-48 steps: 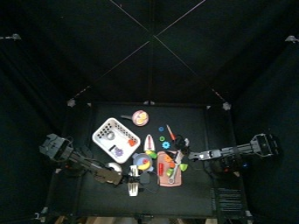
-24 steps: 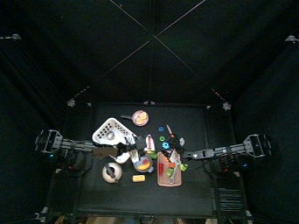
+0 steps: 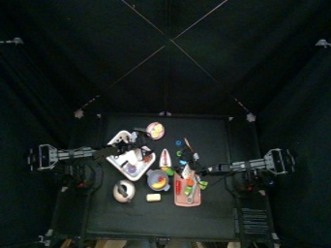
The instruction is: Grab bowl
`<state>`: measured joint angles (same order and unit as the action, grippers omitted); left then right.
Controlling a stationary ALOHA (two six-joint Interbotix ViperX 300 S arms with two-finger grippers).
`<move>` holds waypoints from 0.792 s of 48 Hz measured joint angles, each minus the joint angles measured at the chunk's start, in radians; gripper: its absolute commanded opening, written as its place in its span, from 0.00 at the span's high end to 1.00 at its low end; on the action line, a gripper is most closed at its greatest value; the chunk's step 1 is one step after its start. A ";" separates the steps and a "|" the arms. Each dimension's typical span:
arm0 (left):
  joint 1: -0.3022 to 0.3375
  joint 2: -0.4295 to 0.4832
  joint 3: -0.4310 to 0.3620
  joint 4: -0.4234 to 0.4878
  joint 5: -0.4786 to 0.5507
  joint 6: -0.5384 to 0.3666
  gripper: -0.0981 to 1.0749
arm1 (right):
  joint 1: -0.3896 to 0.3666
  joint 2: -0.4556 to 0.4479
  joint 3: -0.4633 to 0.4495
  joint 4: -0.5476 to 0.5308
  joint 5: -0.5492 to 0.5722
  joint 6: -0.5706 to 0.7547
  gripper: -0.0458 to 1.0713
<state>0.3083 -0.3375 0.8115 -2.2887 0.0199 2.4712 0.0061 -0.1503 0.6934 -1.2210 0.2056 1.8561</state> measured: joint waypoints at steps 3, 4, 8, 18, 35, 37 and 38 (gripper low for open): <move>-0.002 -0.028 0.040 -0.002 0.041 -0.012 0.07 | 0.000 0.028 -0.018 0.055 -0.011 0.003 0.10; -0.003 -0.037 0.054 -0.003 0.052 -0.011 0.07 | 0.000 0.035 -0.023 0.081 -0.011 0.003 0.10; -0.015 -0.092 0.106 -0.006 0.104 -0.020 0.07 | 0.002 0.049 -0.038 0.192 0.012 0.000 0.10; -0.124 -0.261 0.206 0.003 0.170 -0.028 0.07 | 0.011 0.052 -0.061 0.371 0.132 -0.002 0.10; -0.138 -0.347 0.262 0.017 0.176 -0.028 0.07 | 0.044 0.140 -0.198 0.538 0.307 -0.005 0.11; -0.132 -0.350 0.264 0.017 0.176 -0.028 0.07 | 0.052 0.144 -0.219 0.549 0.339 -0.006 0.11; -0.129 -0.351 0.264 0.017 0.176 -0.028 0.07 | 0.057 0.147 -0.233 0.552 0.357 -0.009 0.11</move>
<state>0.1795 -0.6888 1.0753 -2.2718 0.1963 2.4436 0.0629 -0.0031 0.4602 -0.6688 0.5630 1.8469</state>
